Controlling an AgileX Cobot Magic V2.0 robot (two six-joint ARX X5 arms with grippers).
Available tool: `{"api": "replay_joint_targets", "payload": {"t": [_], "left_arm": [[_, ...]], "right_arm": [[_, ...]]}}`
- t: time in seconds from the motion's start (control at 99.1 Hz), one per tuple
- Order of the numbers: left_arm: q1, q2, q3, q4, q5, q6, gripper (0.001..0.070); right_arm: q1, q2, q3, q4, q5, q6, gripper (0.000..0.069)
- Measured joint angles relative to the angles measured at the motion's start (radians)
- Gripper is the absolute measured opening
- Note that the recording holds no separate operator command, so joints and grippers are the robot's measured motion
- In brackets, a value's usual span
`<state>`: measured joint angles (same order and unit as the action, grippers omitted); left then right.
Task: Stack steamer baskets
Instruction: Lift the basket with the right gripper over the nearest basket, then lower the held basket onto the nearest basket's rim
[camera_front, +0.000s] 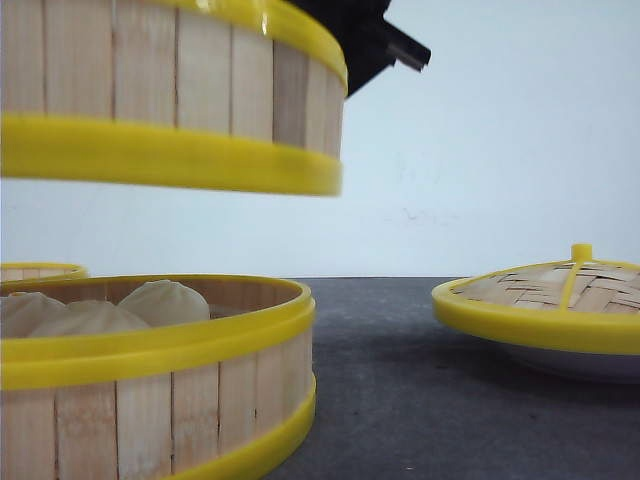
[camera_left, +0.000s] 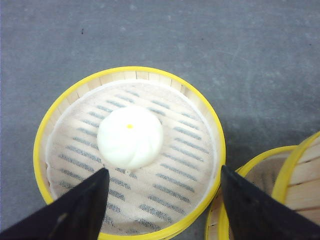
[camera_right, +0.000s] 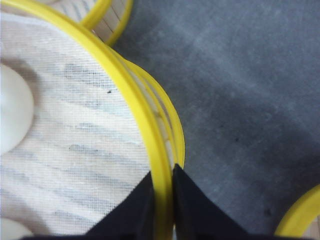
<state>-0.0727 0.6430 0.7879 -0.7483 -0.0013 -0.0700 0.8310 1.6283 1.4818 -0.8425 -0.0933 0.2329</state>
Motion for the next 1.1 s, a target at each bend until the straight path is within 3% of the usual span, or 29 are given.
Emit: {"api": "replay_joint_targets", "payload": {"t": [1.1], "left_arm": [[0.000, 0.000, 0.000, -0.003, 0.000, 0.000, 0.0428]], "right_arm": [[0.000, 0.163, 0.000, 0.052, 0.037, 0.007, 0.0023]]}}
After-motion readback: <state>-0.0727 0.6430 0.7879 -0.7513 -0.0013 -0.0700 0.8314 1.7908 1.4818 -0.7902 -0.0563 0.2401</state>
